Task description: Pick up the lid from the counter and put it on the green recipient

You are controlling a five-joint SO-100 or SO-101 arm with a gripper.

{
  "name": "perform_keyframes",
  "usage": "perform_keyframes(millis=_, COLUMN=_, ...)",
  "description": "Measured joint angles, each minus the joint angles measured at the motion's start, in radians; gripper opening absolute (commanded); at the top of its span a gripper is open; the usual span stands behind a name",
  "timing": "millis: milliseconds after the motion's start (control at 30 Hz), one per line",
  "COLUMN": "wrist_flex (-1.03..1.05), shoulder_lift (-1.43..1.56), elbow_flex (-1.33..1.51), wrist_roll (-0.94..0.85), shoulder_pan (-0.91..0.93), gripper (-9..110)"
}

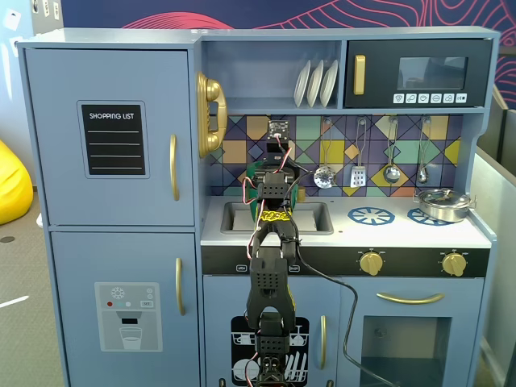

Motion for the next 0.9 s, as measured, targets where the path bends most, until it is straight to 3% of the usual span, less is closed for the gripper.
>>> perform_keyframes(millis=200, wrist_flex=-0.002, shoulder_lift=0.023, elbow_flex=0.028, wrist_roll=-0.018, shoulder_pan=-0.008, gripper=1)
perform_keyframes(millis=367, wrist_flex=-0.020, shoulder_lift=0.028, elbow_flex=0.028, wrist_roll=-0.026, shoulder_pan=-0.012, gripper=26)
perform_keyframes(millis=467, wrist_flex=-0.066, shoulder_lift=0.028, elbow_flex=0.028, wrist_roll=-0.035, shoulder_pan=-0.017, gripper=32)
perform_keyframes(millis=700, wrist_flex=-0.117, shoulder_lift=0.028, elbow_flex=-0.032, wrist_roll=-0.044, shoulder_pan=-0.023, gripper=31)
perform_keyframes(millis=900, wrist_flex=0.029, shoulder_lift=0.198, elbow_flex=0.020, wrist_roll=-0.063, shoulder_pan=-0.017, gripper=29)
